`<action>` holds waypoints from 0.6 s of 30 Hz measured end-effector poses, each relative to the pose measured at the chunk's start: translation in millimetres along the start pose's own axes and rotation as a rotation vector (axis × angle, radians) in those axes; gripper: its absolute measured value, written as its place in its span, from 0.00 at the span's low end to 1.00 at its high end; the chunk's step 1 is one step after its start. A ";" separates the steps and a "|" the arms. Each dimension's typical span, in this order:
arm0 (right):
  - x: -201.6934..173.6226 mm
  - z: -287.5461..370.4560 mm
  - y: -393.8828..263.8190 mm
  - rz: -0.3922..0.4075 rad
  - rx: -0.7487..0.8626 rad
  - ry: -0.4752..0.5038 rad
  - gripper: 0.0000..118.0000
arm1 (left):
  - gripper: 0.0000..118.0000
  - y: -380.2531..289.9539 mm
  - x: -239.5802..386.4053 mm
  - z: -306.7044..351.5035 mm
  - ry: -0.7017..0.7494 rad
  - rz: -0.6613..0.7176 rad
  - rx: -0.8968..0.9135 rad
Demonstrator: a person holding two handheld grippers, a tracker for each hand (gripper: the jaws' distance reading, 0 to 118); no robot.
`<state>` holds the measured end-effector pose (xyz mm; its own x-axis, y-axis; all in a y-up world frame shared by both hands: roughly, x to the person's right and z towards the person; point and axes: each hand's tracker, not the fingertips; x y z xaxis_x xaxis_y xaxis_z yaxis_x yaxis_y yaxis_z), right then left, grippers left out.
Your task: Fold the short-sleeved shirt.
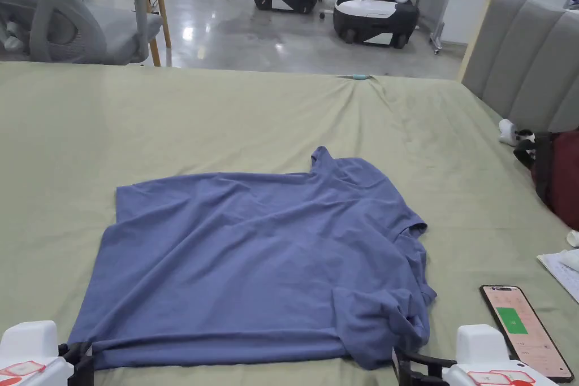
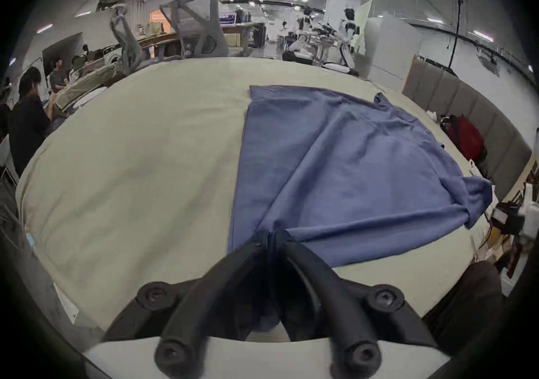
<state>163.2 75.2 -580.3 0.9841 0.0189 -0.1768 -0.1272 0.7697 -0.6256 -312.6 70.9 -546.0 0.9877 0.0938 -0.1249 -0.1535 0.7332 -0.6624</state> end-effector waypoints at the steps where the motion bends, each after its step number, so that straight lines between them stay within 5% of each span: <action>1: -1.2 -6.3 -0.5 0.003 -0.005 0.003 0.84 | 0.02 -1.1 0.6 0.9 0.000 0.004 -0.002; 2: -0.4 -11.5 -0.6 0.005 -0.008 0.033 0.71 | 0.02 4.1 0.0 2.0 0.000 0.004 -0.003; 4: 5.1 -20.7 -2.7 -0.043 0.000 0.101 0.15 | 0.02 2.5 1.4 3.2 0.001 0.002 -0.007; 5: 8.1 -21.7 -3.0 -0.087 0.009 0.089 0.04 | 0.02 1.4 2.3 4.3 0.001 0.003 -0.008; 8: 22.2 -11.1 -0.5 -0.196 0.018 0.153 0.03 | 0.02 8.3 1.9 8.3 0.010 -0.008 -0.012; 18: 45.4 -2.8 76.4 -0.249 -0.013 0.149 0.03 | 0.01 100.0 20.6 20.6 0.011 -0.106 0.054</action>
<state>197.9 133.0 -638.2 0.9563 -0.2644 -0.1250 0.1139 0.7305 -0.6734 -306.9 160.1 -599.6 0.9979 0.0064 -0.0650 -0.0461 0.7742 -0.6313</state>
